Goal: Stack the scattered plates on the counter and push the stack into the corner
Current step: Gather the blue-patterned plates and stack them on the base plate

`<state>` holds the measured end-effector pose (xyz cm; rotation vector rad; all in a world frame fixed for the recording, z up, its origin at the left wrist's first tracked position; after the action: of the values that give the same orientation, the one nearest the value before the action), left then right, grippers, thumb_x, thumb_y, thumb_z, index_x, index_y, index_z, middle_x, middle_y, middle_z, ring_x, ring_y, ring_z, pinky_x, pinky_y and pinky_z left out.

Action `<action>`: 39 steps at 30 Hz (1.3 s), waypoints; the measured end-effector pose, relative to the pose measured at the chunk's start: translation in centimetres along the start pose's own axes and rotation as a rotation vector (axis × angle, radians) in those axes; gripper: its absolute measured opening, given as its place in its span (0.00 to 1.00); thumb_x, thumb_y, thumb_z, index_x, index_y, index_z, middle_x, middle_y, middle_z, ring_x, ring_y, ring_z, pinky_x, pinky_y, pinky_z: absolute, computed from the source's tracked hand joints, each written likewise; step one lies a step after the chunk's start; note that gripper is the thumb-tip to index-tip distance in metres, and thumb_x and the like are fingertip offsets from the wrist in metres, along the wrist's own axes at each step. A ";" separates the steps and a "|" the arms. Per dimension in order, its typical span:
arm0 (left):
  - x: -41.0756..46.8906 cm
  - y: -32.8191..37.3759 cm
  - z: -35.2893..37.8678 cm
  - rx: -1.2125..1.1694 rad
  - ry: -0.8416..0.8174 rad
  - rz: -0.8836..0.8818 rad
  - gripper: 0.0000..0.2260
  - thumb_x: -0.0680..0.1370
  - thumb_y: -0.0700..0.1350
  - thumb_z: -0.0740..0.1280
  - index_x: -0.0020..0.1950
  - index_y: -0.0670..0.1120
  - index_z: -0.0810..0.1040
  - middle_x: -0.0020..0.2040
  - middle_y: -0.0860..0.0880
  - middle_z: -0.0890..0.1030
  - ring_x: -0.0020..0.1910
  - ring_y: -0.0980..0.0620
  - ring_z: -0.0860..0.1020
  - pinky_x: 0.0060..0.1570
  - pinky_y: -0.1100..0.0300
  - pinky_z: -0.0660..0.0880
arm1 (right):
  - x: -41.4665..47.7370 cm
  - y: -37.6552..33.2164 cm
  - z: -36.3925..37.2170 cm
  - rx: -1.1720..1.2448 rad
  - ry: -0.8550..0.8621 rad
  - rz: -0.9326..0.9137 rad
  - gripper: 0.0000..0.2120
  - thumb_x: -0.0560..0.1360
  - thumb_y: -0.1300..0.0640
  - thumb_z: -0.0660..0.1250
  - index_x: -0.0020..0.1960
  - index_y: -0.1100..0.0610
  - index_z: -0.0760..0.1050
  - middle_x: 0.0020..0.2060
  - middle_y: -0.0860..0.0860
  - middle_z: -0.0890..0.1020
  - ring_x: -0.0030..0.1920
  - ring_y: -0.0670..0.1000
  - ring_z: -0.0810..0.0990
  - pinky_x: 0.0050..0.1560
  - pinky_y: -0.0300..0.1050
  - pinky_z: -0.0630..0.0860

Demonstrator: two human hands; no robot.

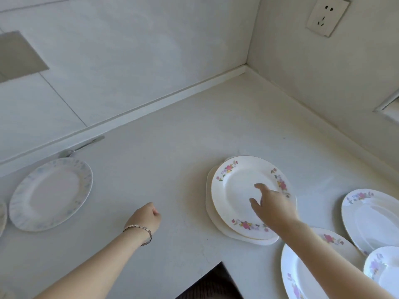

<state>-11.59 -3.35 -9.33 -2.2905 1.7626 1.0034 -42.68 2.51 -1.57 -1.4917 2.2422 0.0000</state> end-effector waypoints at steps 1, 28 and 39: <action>-0.3 -0.8 -0.2 -0.013 0.003 -0.022 0.09 0.76 0.41 0.55 0.36 0.51 0.66 0.43 0.46 0.82 0.38 0.46 0.78 0.44 0.57 0.75 | 0.0 -2.0 0.5 0.030 -0.077 -0.095 0.20 0.78 0.50 0.56 0.69 0.51 0.64 0.43 0.48 0.82 0.49 0.52 0.82 0.45 0.43 0.75; -0.1 -36.7 -15.9 -0.198 0.166 -0.303 0.05 0.78 0.43 0.56 0.44 0.49 0.69 0.48 0.48 0.79 0.44 0.48 0.73 0.50 0.59 0.71 | -2.7 -45.4 23.6 1.314 -0.521 0.498 0.19 0.77 0.63 0.62 0.67 0.65 0.66 0.64 0.63 0.74 0.63 0.62 0.75 0.59 0.52 0.75; 0.7 -36.9 -14.9 -0.178 0.086 -0.255 0.11 0.77 0.42 0.56 0.35 0.51 0.65 0.43 0.49 0.77 0.43 0.47 0.74 0.47 0.59 0.71 | -4.4 -38.9 19.5 1.274 -0.253 0.436 0.05 0.77 0.65 0.62 0.52 0.62 0.75 0.41 0.56 0.79 0.36 0.53 0.79 0.48 0.46 0.76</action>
<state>27.86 1.87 -9.67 -2.6186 1.4094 1.0651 -0.15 -5.13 -8.25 -0.2887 1.6596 -0.8620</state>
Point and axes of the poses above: each hand's wrist, its own x-axis towards the middle knuckle, its own z-axis out of the palm, y = z × x, the point moved 4 cm from there along x, towards the middle knuckle
